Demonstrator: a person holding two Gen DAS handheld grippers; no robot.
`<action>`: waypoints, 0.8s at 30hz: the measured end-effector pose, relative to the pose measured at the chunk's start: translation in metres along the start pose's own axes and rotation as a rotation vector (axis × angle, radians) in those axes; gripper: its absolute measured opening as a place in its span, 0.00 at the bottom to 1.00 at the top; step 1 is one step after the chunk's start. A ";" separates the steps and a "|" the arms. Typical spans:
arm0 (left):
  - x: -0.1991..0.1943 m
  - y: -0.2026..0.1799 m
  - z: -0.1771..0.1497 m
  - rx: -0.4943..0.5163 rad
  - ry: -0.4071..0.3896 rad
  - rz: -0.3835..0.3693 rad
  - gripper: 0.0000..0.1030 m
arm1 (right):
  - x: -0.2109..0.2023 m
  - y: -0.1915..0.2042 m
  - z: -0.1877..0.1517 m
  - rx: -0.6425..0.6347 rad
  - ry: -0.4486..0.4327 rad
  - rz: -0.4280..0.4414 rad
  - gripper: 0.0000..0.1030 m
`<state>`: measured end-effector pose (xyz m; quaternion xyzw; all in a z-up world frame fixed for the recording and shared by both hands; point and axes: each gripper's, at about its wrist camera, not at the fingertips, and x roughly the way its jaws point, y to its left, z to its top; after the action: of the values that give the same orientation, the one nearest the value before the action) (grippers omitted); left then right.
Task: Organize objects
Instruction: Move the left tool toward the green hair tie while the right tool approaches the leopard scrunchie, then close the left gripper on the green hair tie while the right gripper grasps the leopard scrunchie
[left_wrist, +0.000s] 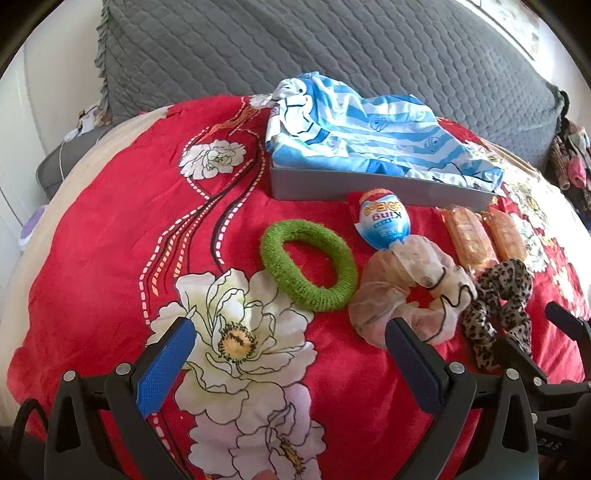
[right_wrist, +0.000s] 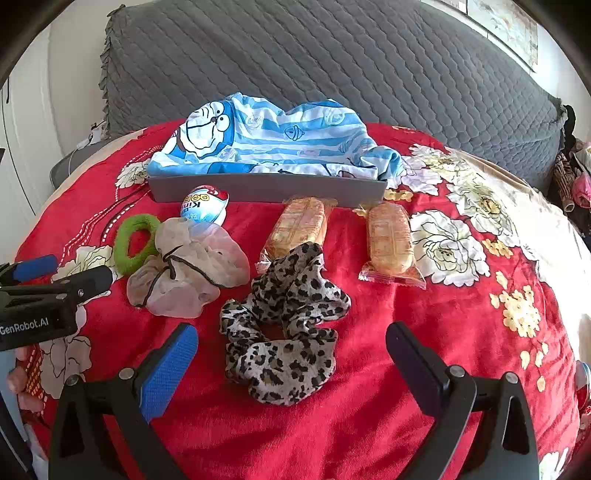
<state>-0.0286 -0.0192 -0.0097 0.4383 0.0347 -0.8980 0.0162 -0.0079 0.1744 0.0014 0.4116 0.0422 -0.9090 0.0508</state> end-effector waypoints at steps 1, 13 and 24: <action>0.002 0.001 0.001 -0.001 0.000 0.004 1.00 | 0.000 0.000 0.000 0.001 0.000 -0.001 1.00; 0.026 0.010 0.014 -0.028 0.012 0.016 1.00 | 0.015 -0.004 0.002 0.017 0.019 -0.016 1.00; 0.048 0.006 0.020 -0.032 0.031 0.006 1.00 | 0.019 0.003 0.005 -0.040 -0.009 -0.046 0.99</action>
<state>-0.0734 -0.0266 -0.0354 0.4518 0.0481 -0.8905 0.0257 -0.0239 0.1701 -0.0093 0.4055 0.0695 -0.9106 0.0382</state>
